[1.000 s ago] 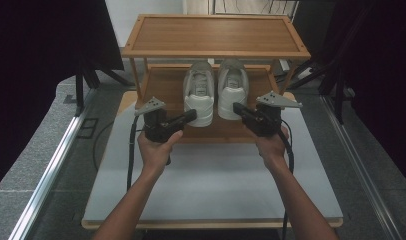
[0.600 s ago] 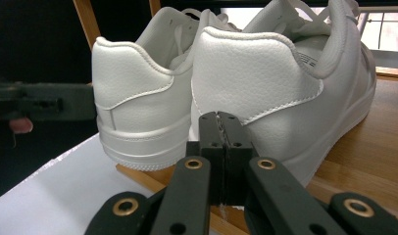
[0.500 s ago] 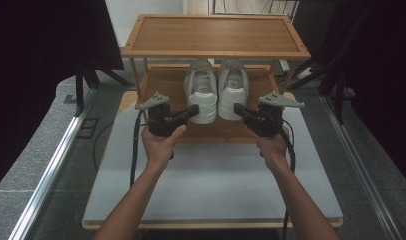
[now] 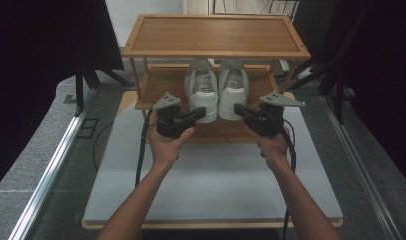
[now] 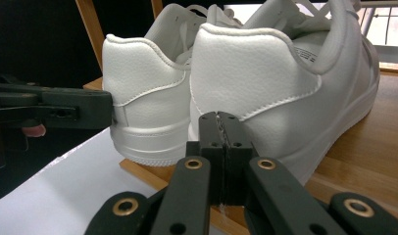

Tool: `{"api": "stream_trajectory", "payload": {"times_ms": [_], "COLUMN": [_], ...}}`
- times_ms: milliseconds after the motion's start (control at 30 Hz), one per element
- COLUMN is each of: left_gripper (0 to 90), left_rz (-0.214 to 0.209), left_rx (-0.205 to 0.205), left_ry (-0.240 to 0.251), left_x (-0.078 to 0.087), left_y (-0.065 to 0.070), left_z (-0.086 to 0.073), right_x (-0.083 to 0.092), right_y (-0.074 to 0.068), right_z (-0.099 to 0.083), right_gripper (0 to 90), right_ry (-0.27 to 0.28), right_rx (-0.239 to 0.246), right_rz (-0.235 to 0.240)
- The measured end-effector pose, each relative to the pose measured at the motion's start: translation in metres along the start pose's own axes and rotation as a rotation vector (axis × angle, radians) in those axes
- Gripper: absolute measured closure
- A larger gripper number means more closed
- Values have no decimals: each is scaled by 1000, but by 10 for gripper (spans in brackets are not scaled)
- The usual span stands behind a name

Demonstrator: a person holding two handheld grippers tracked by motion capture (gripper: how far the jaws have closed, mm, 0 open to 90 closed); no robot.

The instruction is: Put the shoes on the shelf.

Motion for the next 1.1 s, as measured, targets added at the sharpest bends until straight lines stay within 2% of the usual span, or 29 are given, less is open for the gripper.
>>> {"api": "stream_trajectory", "payload": {"times_ms": [667,833,900,933,967,1033,1067,1100], "left_gripper": [900,900,846,846,737,672,645,615], "left_rz": [4,-15,-26,-40,-39,-25,-25,-35], "left_rx": [-4,28,32,33,20,6,6,13], "left_ry": [16,28,33,39,43,58,58,80], "left_x": [-3,-2,-1,0,2,6,6,11], "left_y": [-3,-2,-1,0,3,4,4,7], "left_z": [0,-1,-2,-2,-1,-1,-1,1], "right_x": [1,1,1,1,3,4,5,6], "right_y": [2,1,1,1,0,-1,-2,-3], "right_z": [-2,-2,-2,-2,-2,-2,-2,-2], "right_gripper": [897,897,887,887,854,832,818,794], "right_ry": [-2,-4,-3,-3,3,17,23,31], "right_rx": [4,3,1,1,-1,-1,-3,-6], "right_rz": [-5,-6,-6,-6,4,15,23,32]}}
Point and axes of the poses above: each handheld gripper's, and its own axes: x roughly backward along the jaws, z roughly out of its top, y roughly to its right, the point moved 10 cm from there along -x, roughly forward along the jaws, and after that the axes turned 11 degrees about -x, right-handed, at the moved point
